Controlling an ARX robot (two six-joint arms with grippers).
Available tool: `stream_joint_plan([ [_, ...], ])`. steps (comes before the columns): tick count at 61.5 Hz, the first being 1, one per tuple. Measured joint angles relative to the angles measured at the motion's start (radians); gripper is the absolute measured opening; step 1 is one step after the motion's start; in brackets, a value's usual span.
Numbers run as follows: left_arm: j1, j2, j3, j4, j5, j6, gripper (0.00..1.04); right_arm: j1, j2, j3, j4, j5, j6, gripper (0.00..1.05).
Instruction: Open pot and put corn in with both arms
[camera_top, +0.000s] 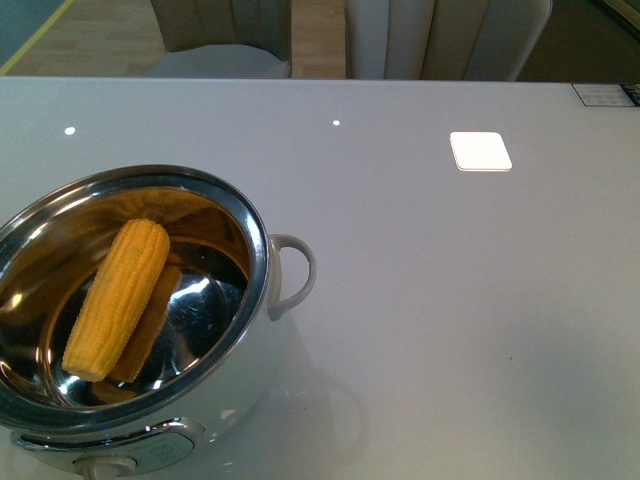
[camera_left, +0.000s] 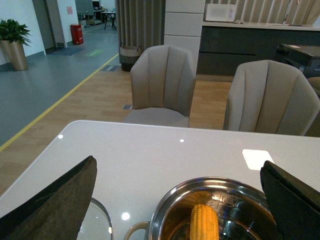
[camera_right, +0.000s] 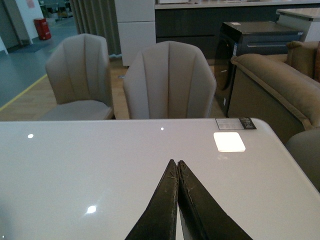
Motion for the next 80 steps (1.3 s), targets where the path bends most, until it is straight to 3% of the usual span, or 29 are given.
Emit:
stream_joint_plan([
  [38, 0.000, 0.000, 0.000, 0.000, 0.000, 0.000, 0.98, 0.000, -0.207, 0.000, -0.206, 0.000, 0.000, 0.02],
  [45, 0.000, 0.000, 0.000, 0.000, -0.001, 0.000, 0.98, 0.000, -0.350, 0.000, -0.369, 0.002, 0.000, 0.02],
  [59, 0.000, 0.000, 0.000, 0.000, 0.000, 0.000, 0.98, 0.000, -0.374, 0.000, -0.378, 0.000, 0.000, 0.02],
  [70, 0.000, 0.000, 0.000, 0.000, 0.000, 0.000, 0.98, 0.000, -0.375, 0.000, -0.378, 0.000, -0.002, 0.44],
  [80, 0.000, 0.000, 0.000, 0.000, 0.000, 0.000, 0.98, 0.000, -0.375, 0.000, -0.379, 0.000, -0.002, 0.72],
])
